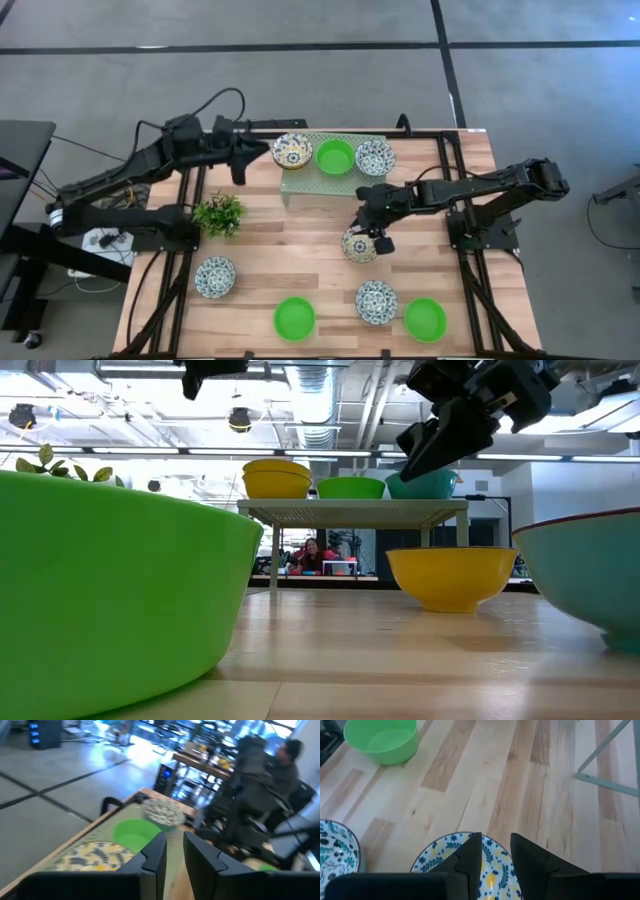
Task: Pick & Place Mini bowls
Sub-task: Stack the bottom blue bowl on the blue bowl on the shelf
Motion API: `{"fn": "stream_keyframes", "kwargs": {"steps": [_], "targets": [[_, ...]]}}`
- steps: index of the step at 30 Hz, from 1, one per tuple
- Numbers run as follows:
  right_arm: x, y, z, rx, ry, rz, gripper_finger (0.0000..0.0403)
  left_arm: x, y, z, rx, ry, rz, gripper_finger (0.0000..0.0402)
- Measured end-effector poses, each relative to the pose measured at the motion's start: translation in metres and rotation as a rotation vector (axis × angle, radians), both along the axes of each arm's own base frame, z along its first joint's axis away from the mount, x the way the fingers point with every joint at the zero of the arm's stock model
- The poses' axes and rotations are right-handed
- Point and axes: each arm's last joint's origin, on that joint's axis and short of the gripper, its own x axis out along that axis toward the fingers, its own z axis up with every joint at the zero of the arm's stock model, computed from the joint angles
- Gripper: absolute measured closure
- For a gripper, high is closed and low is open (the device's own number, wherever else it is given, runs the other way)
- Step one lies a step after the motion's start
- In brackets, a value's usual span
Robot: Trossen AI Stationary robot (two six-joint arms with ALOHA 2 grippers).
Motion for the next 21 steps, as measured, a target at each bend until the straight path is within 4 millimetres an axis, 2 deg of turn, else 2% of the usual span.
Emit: {"fn": "stream_keyframes", "kwargs": {"steps": [3, 9, 21], "targets": [[0.002, 0.000, 0.002, 0.001, -0.024, 0.000, 0.0305, 0.005, -0.011, -0.004, 0.026, 0.019, -0.068, 0.0336], [0.005, 0.000, 0.003, 0.022, -0.049, -0.019, 0.0305, 0.013, -0.029, -0.026, 0.024, 0.082, -0.175, 0.0341], [0.017, 0.001, -0.017, 0.050, 0.007, -0.046, 0.0305, 0.018, -0.072, -0.080, 0.007, 0.236, -0.403, 0.0352]]}}
